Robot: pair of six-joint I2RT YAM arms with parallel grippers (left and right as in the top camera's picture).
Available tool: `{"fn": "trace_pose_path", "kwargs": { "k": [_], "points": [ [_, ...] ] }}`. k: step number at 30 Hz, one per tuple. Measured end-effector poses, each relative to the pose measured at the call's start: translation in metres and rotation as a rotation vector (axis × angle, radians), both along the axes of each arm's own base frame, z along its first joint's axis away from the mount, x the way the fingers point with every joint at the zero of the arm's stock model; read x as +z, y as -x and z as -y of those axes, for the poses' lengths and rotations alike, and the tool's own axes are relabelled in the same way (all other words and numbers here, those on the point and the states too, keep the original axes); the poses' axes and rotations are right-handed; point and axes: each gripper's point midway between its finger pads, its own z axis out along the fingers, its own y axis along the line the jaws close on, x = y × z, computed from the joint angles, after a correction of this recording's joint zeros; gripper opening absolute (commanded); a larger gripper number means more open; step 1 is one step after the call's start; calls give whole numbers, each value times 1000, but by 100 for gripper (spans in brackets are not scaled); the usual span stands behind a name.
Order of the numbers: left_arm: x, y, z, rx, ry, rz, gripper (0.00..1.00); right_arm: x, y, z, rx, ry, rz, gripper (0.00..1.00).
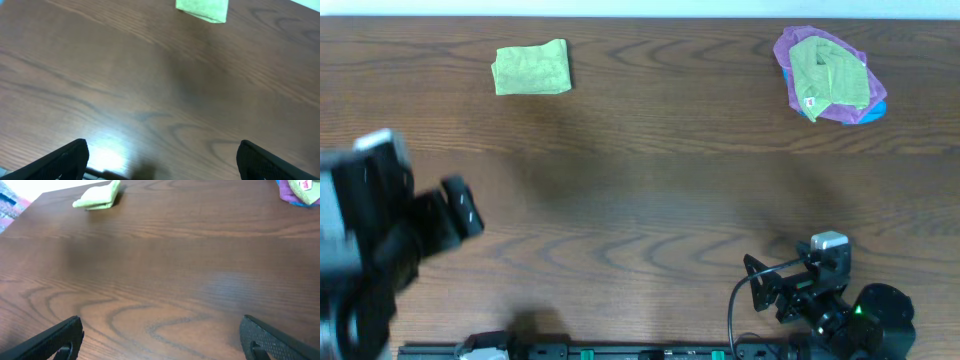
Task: Fold the cloth
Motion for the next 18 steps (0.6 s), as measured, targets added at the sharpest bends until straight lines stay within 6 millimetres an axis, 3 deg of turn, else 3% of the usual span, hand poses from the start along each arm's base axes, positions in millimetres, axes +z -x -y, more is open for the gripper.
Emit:
{"fn": "trace_pose_path", "kwargs": {
  "k": [5,13,18],
  "points": [
    [-40,18,-1,9,-13,13,96,-1,0,0,0,0,-2,99],
    [-106,6,1,-1,-10,140,96,-1,0,0,0,0,-3,99],
    [-149,12,6,-21,7,144,95,-1,0,0,0,0,-3,99]
  ]
}}
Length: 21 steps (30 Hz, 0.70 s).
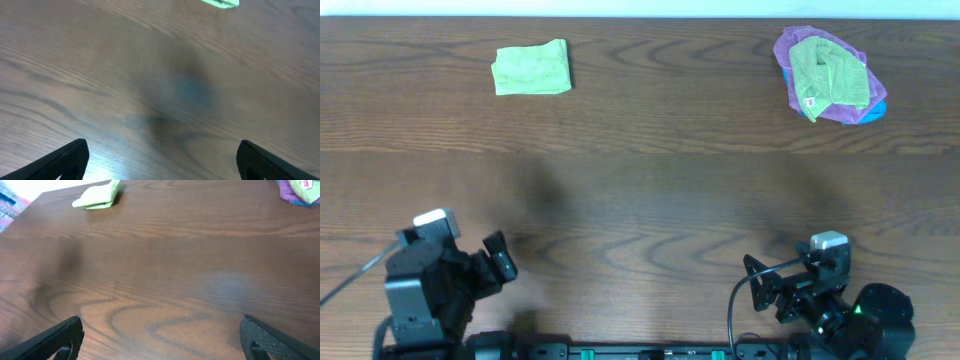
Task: Fold the cloth
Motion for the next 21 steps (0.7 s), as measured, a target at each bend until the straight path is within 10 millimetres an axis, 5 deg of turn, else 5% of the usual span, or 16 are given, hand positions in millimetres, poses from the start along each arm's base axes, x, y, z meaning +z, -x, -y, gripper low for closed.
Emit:
{"fn": "trace_pose_path", "kwargs": {
  "k": [9,21],
  "points": [
    [-61,5,13,-100,3,25,96,0,0,0,0,0,0,99],
    [-89,7,27,-249,-68,86,96,0,0,0,0,0,0,99]
  ]
}}
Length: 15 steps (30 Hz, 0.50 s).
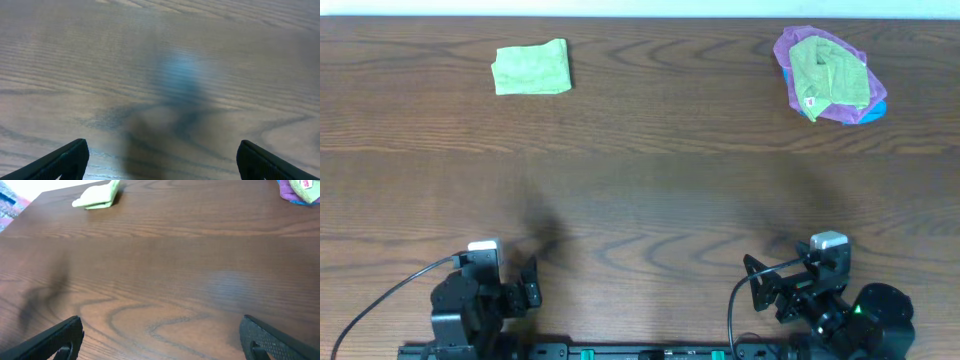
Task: Fold the cloth
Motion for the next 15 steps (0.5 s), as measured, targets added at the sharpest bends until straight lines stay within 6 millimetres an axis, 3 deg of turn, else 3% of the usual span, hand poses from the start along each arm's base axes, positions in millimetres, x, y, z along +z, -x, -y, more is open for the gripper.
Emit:
{"fn": "trace_pose_path", "kwargs": {
  "k": [15],
  "points": [
    [-19,1,11,-160,-93,18,95,0,0,0,0,0,0,99]
  ]
}}
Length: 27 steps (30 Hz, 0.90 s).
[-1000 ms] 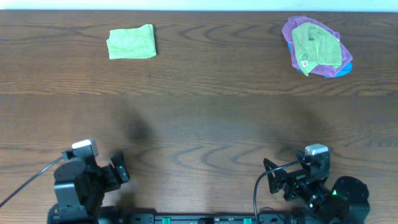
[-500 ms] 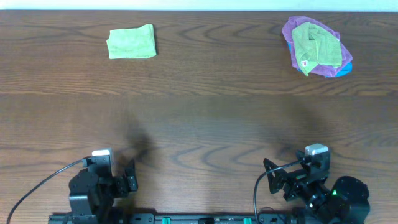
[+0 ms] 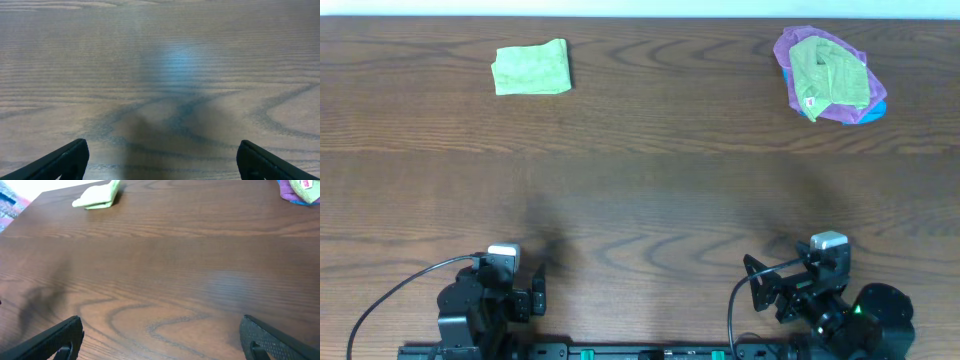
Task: Fold the cloth
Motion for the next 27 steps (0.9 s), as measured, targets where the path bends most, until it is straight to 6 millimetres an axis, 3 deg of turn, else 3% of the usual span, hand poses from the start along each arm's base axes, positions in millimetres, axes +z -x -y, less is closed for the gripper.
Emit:
{"fn": "trace_pose_path", "kwargs": {
  "k": [12,27],
  "points": [
    [-2,-1,-16,98,-24,-5,96,0,0,0,0,0,0,99],
    [-2,-1,-16,106,-22,-6,95,0,0,0,0,0,0,99]
  ]
}}
